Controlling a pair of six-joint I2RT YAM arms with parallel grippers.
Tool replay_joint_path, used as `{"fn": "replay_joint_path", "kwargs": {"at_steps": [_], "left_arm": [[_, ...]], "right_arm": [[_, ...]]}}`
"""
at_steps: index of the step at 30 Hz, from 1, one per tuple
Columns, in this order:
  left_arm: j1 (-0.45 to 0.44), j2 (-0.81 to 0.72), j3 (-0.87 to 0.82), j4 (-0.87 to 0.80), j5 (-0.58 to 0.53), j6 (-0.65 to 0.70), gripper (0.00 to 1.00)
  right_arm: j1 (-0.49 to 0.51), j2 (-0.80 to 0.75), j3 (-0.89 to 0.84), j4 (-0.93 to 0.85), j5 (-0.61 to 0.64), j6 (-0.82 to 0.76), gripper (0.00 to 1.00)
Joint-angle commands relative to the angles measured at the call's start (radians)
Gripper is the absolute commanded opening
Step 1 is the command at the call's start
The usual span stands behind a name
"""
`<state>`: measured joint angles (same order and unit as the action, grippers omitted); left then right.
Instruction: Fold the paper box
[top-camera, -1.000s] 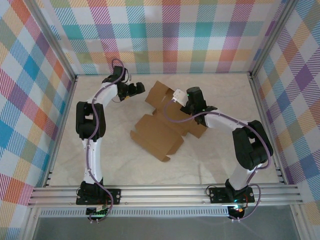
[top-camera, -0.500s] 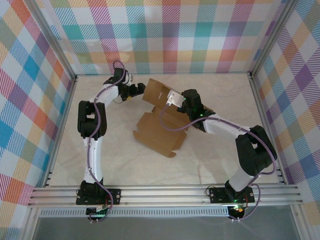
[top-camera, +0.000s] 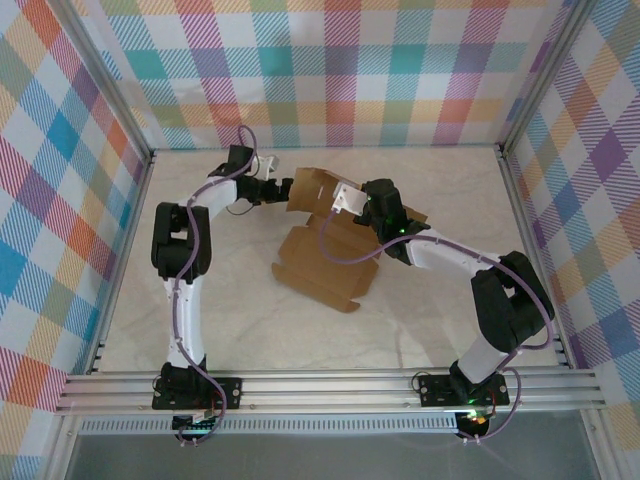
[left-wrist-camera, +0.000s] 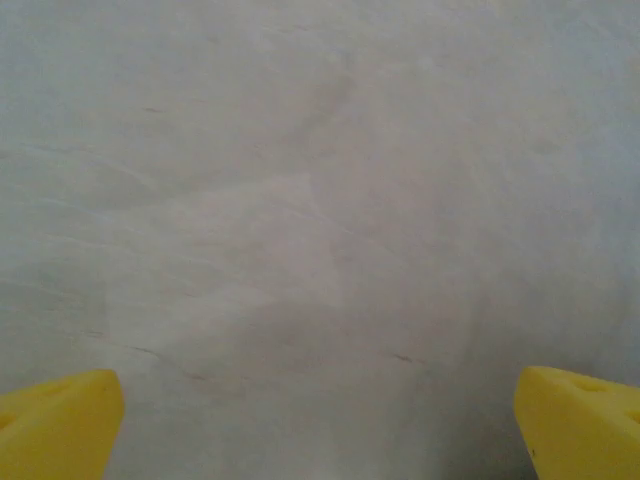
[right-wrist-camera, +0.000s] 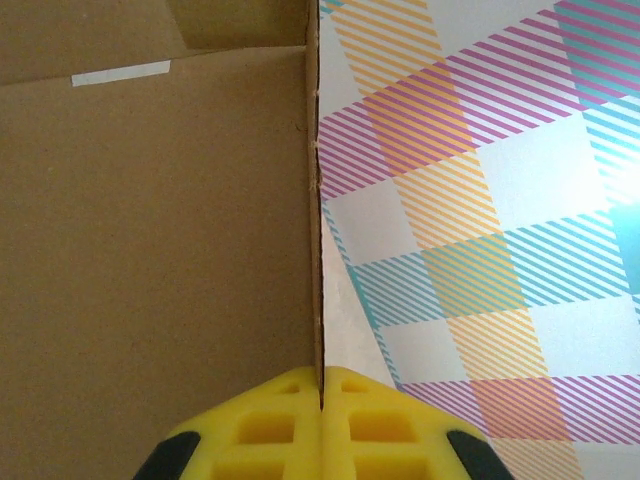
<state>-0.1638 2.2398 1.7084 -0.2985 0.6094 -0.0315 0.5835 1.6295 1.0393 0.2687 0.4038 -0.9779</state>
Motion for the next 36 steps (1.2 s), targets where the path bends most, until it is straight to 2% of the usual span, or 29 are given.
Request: {"fn": "replay_joint_path", "kwargs": {"at_steps": [1, 4, 14, 21, 25, 29, 36], "left_arm": [[-0.028, -0.108, -0.062, 0.128, 0.111, 0.109, 0.98], [-0.040, -0.143, -0.107, 0.176, 0.138, 0.127, 0.93], [-0.082, -0.230, -0.236, 0.288, 0.206, 0.136, 0.92], [-0.090, -0.265, -0.307, 0.327, 0.193, 0.139, 0.93], [-0.090, -0.252, -0.304, 0.323, 0.181, 0.134, 0.93], [-0.083, -0.231, -0.295, 0.323, 0.184, 0.122, 0.94], [-0.056, -0.202, -0.277, 0.312, 0.251, 0.126, 0.95]], "right_arm": [[0.006, -0.027, 0.014, 0.006, -0.013, 0.010, 0.02], [0.006, -0.022, 0.019, -0.008, -0.015, 0.016, 0.02], [0.006, 0.005, 0.036, -0.034, -0.006, 0.036, 0.01], [0.006, 0.023, 0.042, -0.002, 0.034, 0.011, 0.00], [0.009, 0.033, 0.033, 0.045, 0.072, -0.027, 0.00], [0.012, 0.036, 0.044, 0.012, 0.081, -0.019, 0.00], [0.025, 0.051, 0.053, 0.002, 0.116, -0.055, 0.00]]}}
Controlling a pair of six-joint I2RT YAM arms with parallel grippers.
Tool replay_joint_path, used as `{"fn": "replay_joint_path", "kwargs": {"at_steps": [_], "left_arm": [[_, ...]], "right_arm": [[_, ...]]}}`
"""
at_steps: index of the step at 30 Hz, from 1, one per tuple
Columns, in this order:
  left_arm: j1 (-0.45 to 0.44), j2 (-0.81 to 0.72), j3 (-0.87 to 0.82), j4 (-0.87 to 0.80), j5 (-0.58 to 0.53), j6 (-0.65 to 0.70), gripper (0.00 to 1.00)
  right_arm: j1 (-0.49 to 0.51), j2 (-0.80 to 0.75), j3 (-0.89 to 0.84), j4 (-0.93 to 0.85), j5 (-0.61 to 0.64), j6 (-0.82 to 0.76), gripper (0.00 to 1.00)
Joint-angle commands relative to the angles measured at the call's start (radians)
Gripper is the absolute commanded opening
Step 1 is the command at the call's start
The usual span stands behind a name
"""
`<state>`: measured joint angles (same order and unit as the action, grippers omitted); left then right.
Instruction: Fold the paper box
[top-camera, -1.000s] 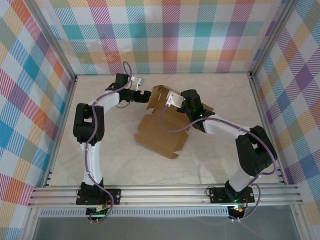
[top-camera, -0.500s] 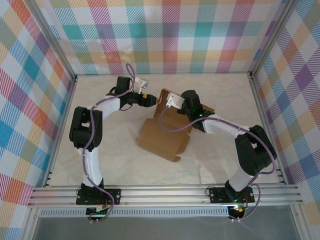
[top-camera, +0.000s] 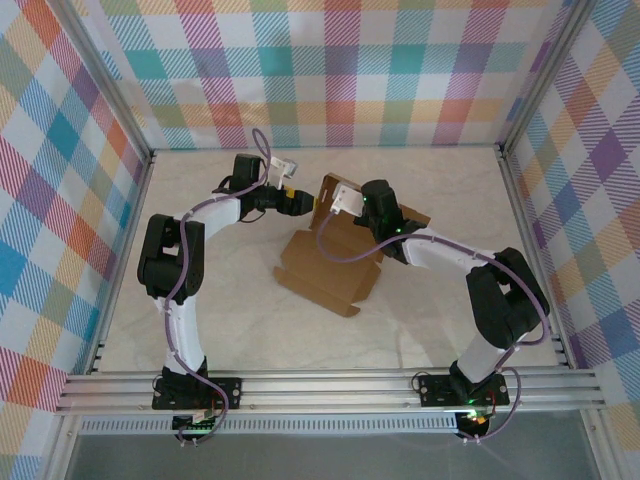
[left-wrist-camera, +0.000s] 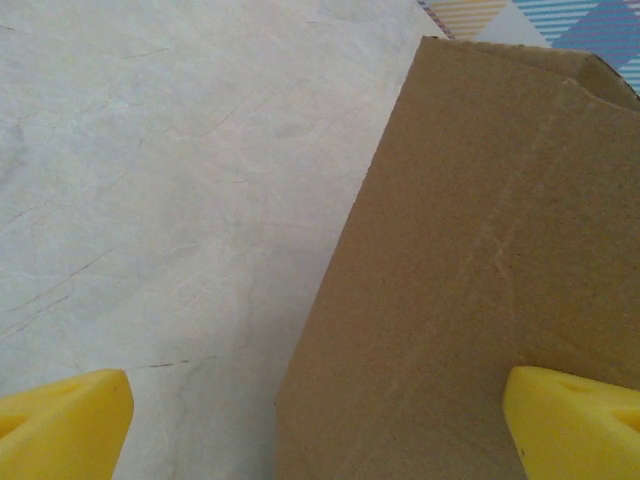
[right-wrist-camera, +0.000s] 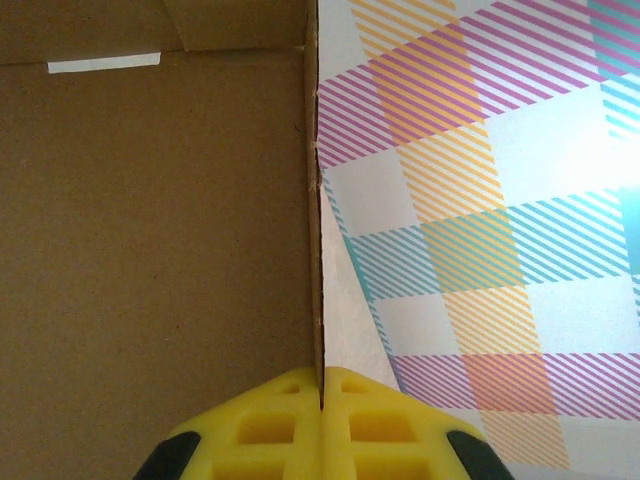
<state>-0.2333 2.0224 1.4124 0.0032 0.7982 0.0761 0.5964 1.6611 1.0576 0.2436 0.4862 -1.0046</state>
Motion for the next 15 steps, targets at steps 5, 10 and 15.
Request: {"fn": "replay_joint_path", "kwargs": {"at_steps": [5, 10, 15], "left_arm": [[0.023, 0.020, 0.020, -0.050, 0.058, 0.086, 0.95], [0.037, 0.033, 0.019, -0.065, 0.048, 0.088, 0.95], [0.058, 0.050, 0.031, -0.065, 0.079, 0.056, 0.93]], "right_arm": [[0.027, 0.064, 0.063, 0.057, 0.113, -0.056, 0.00], [0.058, 0.109, 0.065, 0.111, 0.143, -0.086, 0.00], [0.075, 0.173, 0.025, 0.303, 0.187, -0.192, 0.00]]}}
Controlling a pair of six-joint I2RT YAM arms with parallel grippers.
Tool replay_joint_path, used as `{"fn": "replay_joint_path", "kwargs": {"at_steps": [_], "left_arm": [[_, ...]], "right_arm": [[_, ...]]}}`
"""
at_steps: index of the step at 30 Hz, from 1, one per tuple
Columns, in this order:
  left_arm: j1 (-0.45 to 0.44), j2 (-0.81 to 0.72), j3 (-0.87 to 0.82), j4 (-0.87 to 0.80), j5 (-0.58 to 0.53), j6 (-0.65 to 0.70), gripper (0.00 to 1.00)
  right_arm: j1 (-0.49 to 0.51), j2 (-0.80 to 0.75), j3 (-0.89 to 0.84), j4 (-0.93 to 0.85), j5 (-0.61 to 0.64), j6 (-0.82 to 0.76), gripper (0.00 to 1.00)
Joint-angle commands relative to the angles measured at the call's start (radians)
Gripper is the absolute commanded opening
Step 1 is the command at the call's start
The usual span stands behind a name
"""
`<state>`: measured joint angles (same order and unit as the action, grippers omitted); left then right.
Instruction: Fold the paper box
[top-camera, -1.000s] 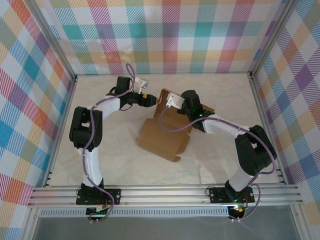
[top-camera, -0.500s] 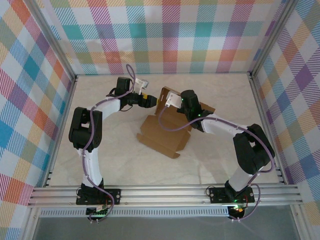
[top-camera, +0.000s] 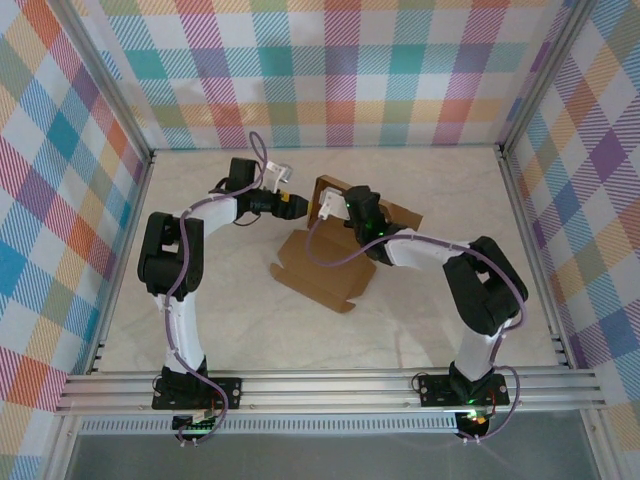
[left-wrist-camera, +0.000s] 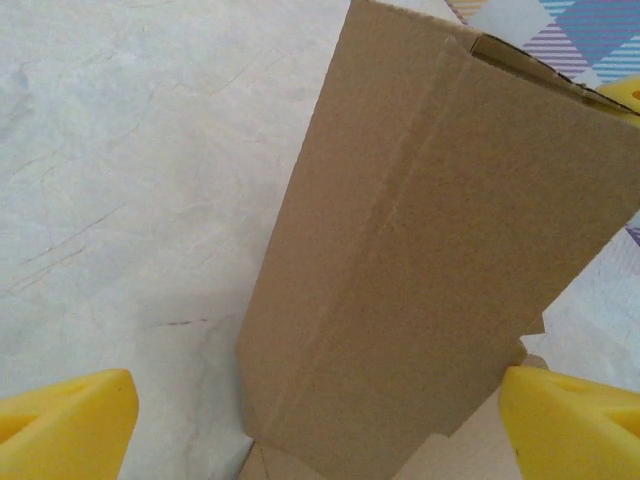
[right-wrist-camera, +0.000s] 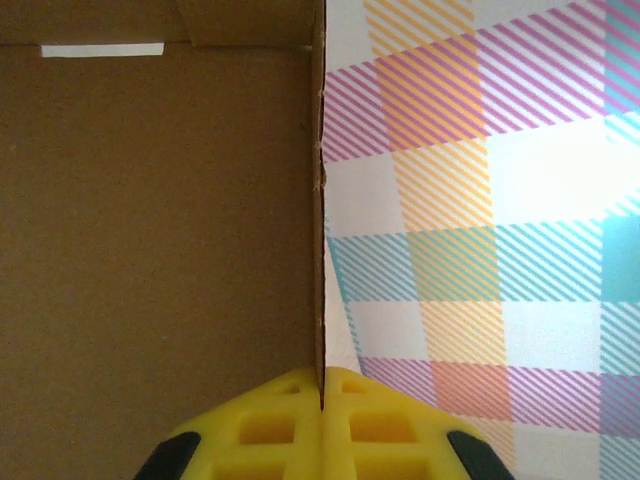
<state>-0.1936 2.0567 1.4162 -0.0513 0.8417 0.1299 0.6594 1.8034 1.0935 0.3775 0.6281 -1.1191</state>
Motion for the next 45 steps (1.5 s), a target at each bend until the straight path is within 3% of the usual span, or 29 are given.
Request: {"fn": "replay_joint_path", "kwargs": {"at_steps": [1, 8, 13, 18, 21, 25, 30, 37, 41, 45], "left_arm": [[0.019, 0.016, 0.028, -0.010, 0.030, -0.002, 0.93], [0.023, 0.003, 0.018, -0.036, 0.022, 0.000, 0.90], [0.031, -0.032, -0.011, -0.079, 0.002, 0.016, 0.90], [0.054, -0.060, -0.024, -0.155, -0.071, 0.007, 0.93], [0.079, -0.058, -0.022, -0.167, -0.063, -0.013, 0.94], [0.110, -0.045, -0.004, -0.180, -0.010, -0.028, 0.95], [0.111, -0.031, 0.013, -0.218, -0.034, 0.001, 0.96], [0.121, -0.038, 0.009, -0.212, -0.041, -0.048, 0.96], [0.149, -0.082, -0.072, -0.079, 0.007, -0.096, 0.96], [0.176, -0.147, -0.173, 0.074, -0.031, -0.154, 0.99]], "right_arm": [[0.012, 0.038, -0.021, 0.208, 0.047, -0.092, 0.00], [0.016, 0.064, -0.088, 0.418, 0.026, -0.174, 0.00], [0.028, 0.078, -0.097, 0.456, 0.023, -0.205, 0.00], [0.051, 0.074, -0.033, 0.306, 0.061, -0.132, 0.00], [0.053, 0.070, 0.049, 0.040, 0.104, -0.031, 0.00], [0.054, 0.055, 0.086, -0.090, 0.088, 0.038, 0.00], [0.060, 0.068, 0.053, -0.010, 0.087, -0.036, 0.00], [0.077, 0.123, -0.034, 0.341, 0.114, -0.228, 0.00], [0.077, 0.138, -0.057, 0.455, 0.113, -0.279, 0.00], [0.077, 0.161, -0.078, 0.567, 0.110, -0.334, 0.00]]}}
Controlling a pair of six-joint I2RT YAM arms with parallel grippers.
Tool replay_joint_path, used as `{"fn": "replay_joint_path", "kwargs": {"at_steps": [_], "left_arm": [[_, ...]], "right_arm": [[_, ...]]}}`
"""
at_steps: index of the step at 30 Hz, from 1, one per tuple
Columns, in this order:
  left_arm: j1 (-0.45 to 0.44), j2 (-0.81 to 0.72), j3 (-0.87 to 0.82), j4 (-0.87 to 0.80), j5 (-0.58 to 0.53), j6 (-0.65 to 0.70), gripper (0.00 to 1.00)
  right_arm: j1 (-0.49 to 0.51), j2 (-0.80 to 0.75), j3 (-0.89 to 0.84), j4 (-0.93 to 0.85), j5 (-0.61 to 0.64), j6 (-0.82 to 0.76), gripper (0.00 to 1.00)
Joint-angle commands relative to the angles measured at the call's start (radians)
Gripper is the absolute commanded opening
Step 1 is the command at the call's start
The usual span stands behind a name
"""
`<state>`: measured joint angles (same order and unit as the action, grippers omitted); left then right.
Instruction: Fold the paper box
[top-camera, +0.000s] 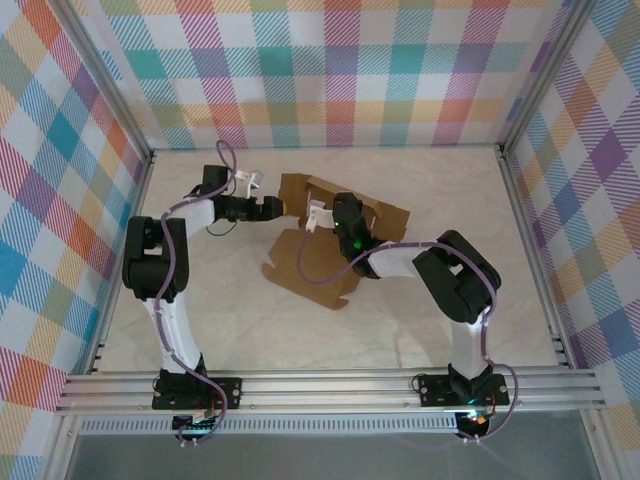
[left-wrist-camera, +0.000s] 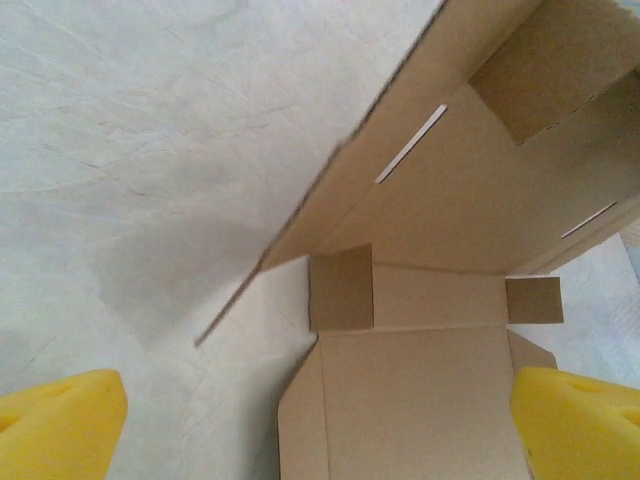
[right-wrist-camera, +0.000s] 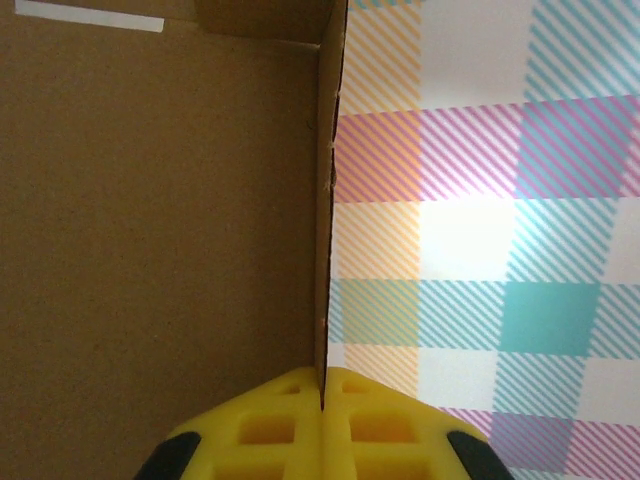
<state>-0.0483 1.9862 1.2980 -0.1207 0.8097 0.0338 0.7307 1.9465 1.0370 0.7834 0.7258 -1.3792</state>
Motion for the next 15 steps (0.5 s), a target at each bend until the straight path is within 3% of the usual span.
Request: {"fn": "replay_joint_path", "kwargs": {"at_steps": [1, 7, 11, 15], "left_arm": [[0.038, -0.092, -0.079, 0.189, -0.010, -0.088, 1.00], [0.112, -0.147, -0.200, 0.453, -0.143, -0.327, 0.99], [0.121, -0.124, -0.157, 0.377, -0.211, -0.354, 0.99], [0.122, -0.099, -0.111, 0.324, -0.221, -0.349, 1.00]], "right_arm": [[0.006, 0.024, -0.027, 0.191, 0.012, -0.090, 0.00], [0.006, 0.061, -0.065, 0.392, -0.011, -0.184, 0.00], [0.007, 0.124, -0.076, 0.580, -0.052, -0.282, 0.00], [0.016, 0.099, -0.094, 0.493, -0.055, -0.203, 0.00]]}}
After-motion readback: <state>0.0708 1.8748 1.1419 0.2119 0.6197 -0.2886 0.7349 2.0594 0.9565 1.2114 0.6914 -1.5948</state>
